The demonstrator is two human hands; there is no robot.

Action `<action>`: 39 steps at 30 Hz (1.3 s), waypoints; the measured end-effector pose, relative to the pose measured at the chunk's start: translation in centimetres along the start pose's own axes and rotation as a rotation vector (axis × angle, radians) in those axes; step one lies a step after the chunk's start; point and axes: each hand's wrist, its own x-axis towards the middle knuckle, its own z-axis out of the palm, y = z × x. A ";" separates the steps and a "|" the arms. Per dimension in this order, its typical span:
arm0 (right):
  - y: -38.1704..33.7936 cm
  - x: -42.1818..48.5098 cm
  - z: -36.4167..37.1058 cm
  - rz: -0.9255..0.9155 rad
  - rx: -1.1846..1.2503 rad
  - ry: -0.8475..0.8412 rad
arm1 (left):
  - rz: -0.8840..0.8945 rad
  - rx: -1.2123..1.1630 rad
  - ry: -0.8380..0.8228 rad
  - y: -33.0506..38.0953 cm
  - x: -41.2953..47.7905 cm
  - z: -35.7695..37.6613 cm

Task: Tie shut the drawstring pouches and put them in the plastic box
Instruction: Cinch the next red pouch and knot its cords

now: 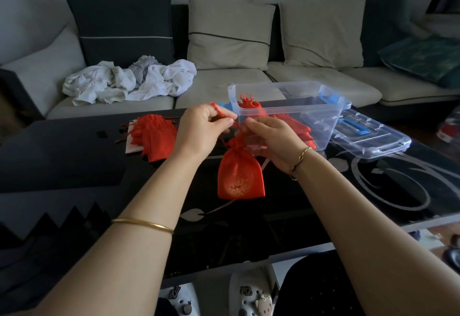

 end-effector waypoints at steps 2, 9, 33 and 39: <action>0.1 0.1 0.1 -0.012 0.049 0.106 | -0.063 0.016 -0.015 -0.5 0.1 -0.1; -0.2 0.2 -0.7 0.149 0.751 0.022 | -0.322 0.125 -0.033 -1.0 0.4 -0.4; -0.5 0.2 0.4 -0.022 0.243 0.125 | -0.289 -0.055 -0.298 0.5 -0.4 0.6; -0.5 0.1 0.6 0.121 -0.004 0.124 | -0.380 -0.148 -0.248 0.1 -0.2 0.7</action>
